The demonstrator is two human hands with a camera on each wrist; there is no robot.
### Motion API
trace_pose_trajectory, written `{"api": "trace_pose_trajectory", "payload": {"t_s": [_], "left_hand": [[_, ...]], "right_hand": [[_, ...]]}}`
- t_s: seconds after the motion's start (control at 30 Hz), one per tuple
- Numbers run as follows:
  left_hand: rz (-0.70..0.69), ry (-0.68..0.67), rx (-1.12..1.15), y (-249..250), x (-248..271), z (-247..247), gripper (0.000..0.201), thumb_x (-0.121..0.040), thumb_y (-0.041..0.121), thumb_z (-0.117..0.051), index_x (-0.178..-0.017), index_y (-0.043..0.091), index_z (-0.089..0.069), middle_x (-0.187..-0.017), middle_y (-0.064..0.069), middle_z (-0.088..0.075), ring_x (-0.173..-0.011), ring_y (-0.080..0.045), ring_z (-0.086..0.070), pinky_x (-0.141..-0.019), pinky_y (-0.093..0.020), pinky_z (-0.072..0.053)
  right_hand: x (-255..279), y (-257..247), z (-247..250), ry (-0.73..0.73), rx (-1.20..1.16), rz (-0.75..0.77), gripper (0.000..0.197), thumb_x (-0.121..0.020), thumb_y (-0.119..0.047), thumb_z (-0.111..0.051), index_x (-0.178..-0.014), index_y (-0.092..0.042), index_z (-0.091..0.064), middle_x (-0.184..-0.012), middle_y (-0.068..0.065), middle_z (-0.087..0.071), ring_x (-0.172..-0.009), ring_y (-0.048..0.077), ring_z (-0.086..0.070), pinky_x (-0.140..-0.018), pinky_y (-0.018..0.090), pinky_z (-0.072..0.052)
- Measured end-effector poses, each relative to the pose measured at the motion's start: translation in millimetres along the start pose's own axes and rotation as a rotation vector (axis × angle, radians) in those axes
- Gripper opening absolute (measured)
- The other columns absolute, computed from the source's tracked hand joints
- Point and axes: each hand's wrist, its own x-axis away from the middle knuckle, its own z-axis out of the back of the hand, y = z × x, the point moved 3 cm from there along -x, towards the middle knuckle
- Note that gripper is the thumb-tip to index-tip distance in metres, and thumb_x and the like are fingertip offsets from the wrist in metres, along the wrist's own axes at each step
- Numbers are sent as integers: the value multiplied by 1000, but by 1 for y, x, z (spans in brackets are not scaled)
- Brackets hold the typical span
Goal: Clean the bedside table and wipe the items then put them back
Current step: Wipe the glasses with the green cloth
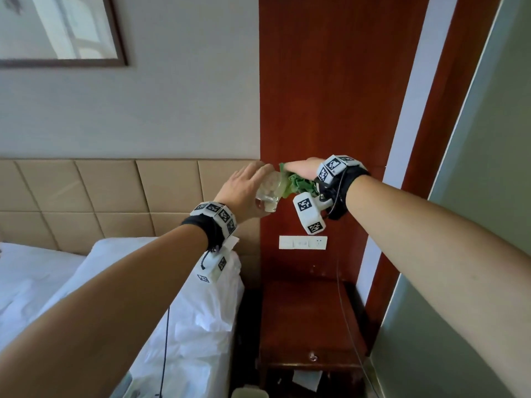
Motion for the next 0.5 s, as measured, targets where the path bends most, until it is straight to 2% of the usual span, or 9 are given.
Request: {"api": "trace_pose_trajectory", "payload": {"t_s": [0.1,0.17,0.23,0.27,0.33,0.37,0.43,0.5], "left_hand": [[152,38,179,-13,-3,7,107,-59,40,-92,-146,15,-36,-143,-5,-46,-122,-26,-51,-103,-43,-46],[205,75,247,-19,-5,12,108,-57,41,-93,-146,13,-37,-141,-4,-49,-121,-24,-52,-102,-39,-44],[232,98,282,-24,-6,17,109,-56,43,-93,-145,12,-39,-137,-3,-53,-118,-23,-54,-101,-39,-44],[242,110,296,-27,-7,18,108,-55,44,-93,-144,12,-40,-135,-3,-54,-116,-22,-54,-101,-39,-45],[261,131,330,-31,-8,21,107,-55,46,-93,-142,11,-40,-131,-2,-55,-110,-19,-55,-99,-38,-46],[272,138,348,-33,-8,23,106,-55,45,-93,-141,11,-41,-129,-1,-55,-107,-16,-53,-97,-35,-46],[282,148,384,-36,-8,26,101,-55,42,-94,-137,13,-42,-123,2,-56,-101,-12,-50,-92,-30,-45],[280,155,411,-39,-7,29,99,-55,41,-94,-135,14,-42,-120,2,-56,-98,-11,-50,-90,-28,-45]], "right_hand": [[2,-8,1,75,-132,30,43,-93,-50,-53,-108,-10,-60,-80,3,-58,-67,17,-53,-56,28,-35],[3,-14,0,135,-190,81,43,-97,-43,-48,-123,-12,-60,-99,7,-63,-76,20,-55,-62,29,-37],[3,-17,-4,182,-182,144,39,-99,-36,-45,-127,-14,-60,-119,11,-64,-95,26,-59,-74,31,-41],[3,-18,-5,210,-152,182,37,-100,-33,-44,-126,-13,-61,-116,12,-66,-94,26,-59,-73,31,-42],[5,-20,-9,275,-81,244,37,-99,-29,-45,-128,-13,-61,-93,8,-67,-75,21,-58,-60,29,-41],[6,-20,-10,312,-65,267,36,-98,-28,-47,-128,-14,-61,-88,5,-68,-71,21,-59,-58,30,-44],[9,-24,-11,373,-84,316,31,-98,-27,-50,-124,-16,-64,-95,7,-71,-77,24,-65,-64,33,-51],[10,-27,-12,396,-151,353,27,-97,-27,-51,-116,-15,-67,-99,8,-72,-83,25,-66,-69,33,-52]]}}
